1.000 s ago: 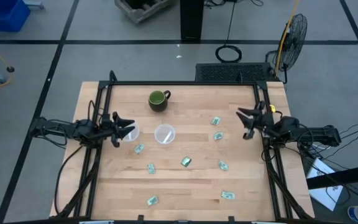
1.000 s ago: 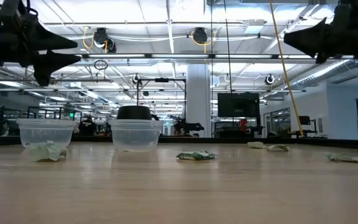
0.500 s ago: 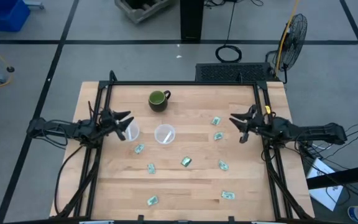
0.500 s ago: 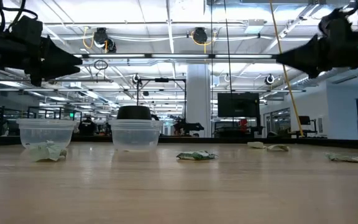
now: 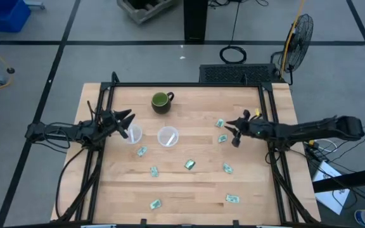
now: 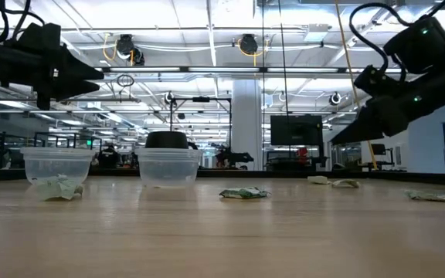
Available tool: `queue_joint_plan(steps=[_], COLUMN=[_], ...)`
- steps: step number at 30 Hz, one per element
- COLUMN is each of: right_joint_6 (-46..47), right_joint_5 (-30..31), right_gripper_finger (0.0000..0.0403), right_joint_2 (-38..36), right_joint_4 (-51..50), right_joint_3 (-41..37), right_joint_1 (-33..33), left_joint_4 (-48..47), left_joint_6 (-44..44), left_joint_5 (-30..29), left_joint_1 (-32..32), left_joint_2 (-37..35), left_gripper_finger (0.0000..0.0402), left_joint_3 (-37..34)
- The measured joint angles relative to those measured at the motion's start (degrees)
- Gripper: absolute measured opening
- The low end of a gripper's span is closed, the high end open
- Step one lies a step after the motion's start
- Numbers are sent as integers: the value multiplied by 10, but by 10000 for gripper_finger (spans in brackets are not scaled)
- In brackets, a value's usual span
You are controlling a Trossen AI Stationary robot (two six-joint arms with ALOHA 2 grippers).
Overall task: Pick and place Stevia / Truvia into bins
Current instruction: Put the stevia pocket into the right plastic container
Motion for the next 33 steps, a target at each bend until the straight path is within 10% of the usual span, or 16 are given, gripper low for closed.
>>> queue_joint_plan(steps=[10,33], right_joint_6=[0,16], right_joint_5=[-18,-18], right_gripper_finger=[178,154], right_joint_2=[170,384], right_joint_4=[181,309], right_joint_3=[2,2], right_joint_1=[-36,-57], left_joint_4=[-1,-3], left_joint_6=[5,5], left_joint_5=[-19,-19], left_joint_1=[0,0], left_joint_2=[0,0], left_gripper_finger=[184,184], left_joint_3=[0,0])
